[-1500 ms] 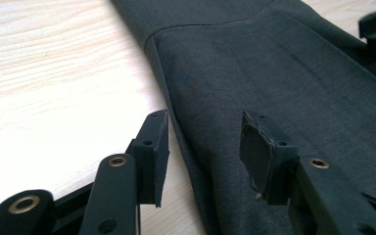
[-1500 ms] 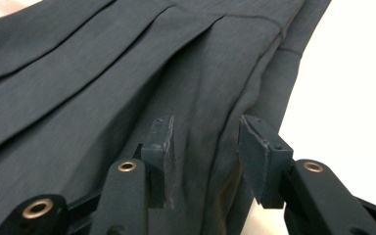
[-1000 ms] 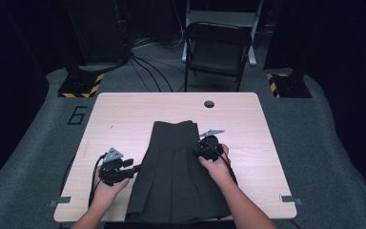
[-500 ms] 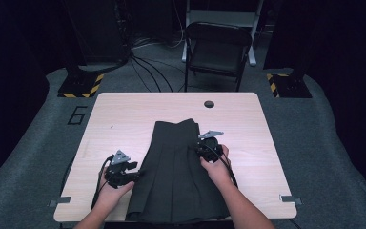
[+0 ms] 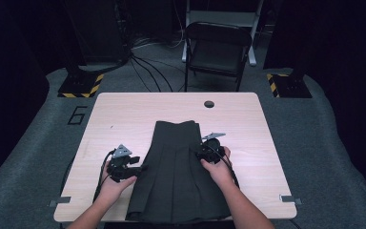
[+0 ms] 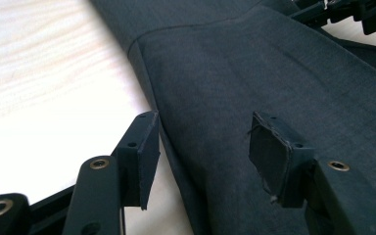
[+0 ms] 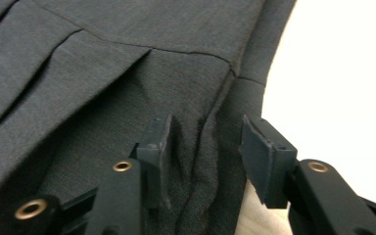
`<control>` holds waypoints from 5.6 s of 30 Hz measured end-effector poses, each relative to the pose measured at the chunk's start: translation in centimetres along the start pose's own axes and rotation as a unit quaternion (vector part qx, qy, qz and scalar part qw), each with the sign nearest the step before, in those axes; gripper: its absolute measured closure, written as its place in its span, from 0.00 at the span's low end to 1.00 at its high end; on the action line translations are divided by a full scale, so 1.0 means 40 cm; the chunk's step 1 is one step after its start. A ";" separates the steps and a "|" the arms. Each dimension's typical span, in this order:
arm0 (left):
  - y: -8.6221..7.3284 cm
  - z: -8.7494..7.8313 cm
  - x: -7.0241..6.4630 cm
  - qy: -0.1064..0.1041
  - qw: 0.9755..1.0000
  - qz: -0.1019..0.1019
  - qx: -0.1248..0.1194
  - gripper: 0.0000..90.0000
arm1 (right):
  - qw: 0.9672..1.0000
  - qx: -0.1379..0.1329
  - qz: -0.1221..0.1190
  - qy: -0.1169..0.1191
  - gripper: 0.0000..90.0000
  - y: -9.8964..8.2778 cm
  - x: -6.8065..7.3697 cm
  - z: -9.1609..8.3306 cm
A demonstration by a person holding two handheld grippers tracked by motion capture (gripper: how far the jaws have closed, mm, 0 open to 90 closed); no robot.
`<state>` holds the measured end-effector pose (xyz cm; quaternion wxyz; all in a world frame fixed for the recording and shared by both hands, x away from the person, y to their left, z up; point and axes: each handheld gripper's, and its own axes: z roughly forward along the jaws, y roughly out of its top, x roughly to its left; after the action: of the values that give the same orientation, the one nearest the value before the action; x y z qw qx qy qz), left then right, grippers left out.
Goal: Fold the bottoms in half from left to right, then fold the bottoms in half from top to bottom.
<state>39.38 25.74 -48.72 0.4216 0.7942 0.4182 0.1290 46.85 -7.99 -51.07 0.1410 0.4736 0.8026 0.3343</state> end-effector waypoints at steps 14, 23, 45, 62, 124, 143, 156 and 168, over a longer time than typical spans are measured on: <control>0.067 0.037 0.052 0.012 0.999 -0.023 -0.025 0.48 | 1.000 -0.008 -0.018 0.023 0.75 0.003 0.018 0.011; 0.109 0.085 0.059 0.018 0.999 -0.015 -0.035 0.47 | 0.999 -0.014 -0.033 0.019 0.69 0.006 0.040 0.016; 0.144 0.128 0.086 0.032 0.998 -0.029 -0.036 0.49 | 0.996 -0.042 -0.067 0.038 0.51 -0.041 0.073 -0.124; 0.150 0.169 0.098 0.043 0.998 -0.040 -0.024 0.48 | 0.996 -0.029 -0.085 0.015 0.50 -0.090 0.103 -0.090; 0.152 0.243 0.078 0.074 0.994 -0.073 -0.021 0.92 | 0.997 -0.014 -0.076 0.017 0.67 -0.112 0.080 -0.084; 0.213 0.184 0.032 0.067 0.997 -0.006 -0.044 0.94 | 0.998 -0.016 -0.054 0.021 0.61 -0.112 0.081 -0.083; 0.275 0.129 -0.020 0.066 0.994 0.058 -0.068 0.94 | 0.998 -0.021 -0.042 0.036 0.54 -0.102 0.074 -0.097; 0.280 0.133 -0.053 0.077 0.992 0.085 -0.055 0.94 | 0.999 -0.028 -0.032 0.034 0.54 -0.099 0.067 -0.103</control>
<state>47.24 17.82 -42.96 0.4187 0.7901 0.3728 0.2479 40.61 -8.67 -50.42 0.1377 0.4318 0.8122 0.3674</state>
